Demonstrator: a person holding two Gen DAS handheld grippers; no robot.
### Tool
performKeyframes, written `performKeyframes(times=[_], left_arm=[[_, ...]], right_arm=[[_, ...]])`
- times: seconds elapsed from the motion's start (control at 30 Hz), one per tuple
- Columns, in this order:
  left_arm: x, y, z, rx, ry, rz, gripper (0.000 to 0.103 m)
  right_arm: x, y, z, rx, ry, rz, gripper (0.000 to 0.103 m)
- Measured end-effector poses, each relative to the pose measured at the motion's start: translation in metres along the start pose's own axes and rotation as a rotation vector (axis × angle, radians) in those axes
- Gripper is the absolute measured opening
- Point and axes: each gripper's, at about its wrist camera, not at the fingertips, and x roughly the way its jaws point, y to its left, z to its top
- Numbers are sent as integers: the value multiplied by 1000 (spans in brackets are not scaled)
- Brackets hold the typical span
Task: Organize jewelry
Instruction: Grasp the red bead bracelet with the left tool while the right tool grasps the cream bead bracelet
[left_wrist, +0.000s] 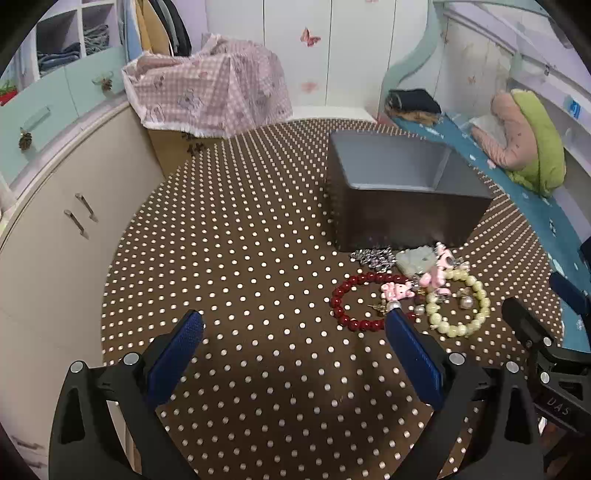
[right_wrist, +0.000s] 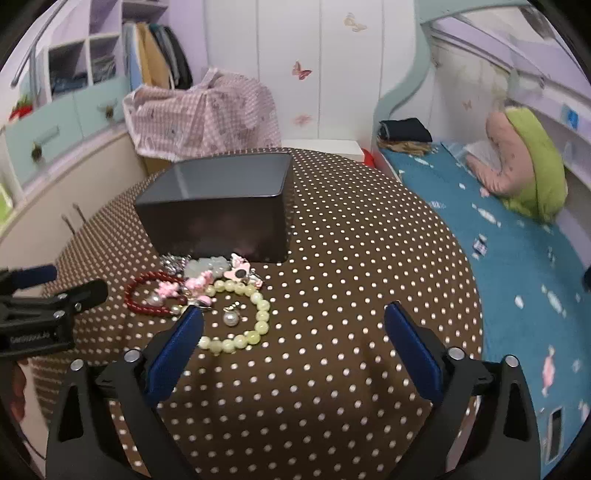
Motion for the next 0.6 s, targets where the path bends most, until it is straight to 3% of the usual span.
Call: performKeyframes(times=[0.03,0.1,0.27,0.33,0.4,0.5,0.6], left_arm=[[4,0,1,-2,7,1,95],[12,1,4,-7,20,2,95],[28,-3,8,37,47,20,92],[35,-6,8,84,69,37,79],[39,-6,10,107,71,22,74],[41,-3,17,129,105,-74,54],[42,-5,20,173,128,-123,43]], right_arm=[[5,1,1,-15,11,4,74],[12,1,1,-18,38,22,63],[32,4,3,-45,85,35,52],[38,9,5,-66,102,66,49],[47,13,5,-105,128,94,47],[49,10,11,-126,152,127,44],[51,8,19,-151,168,155,39]])
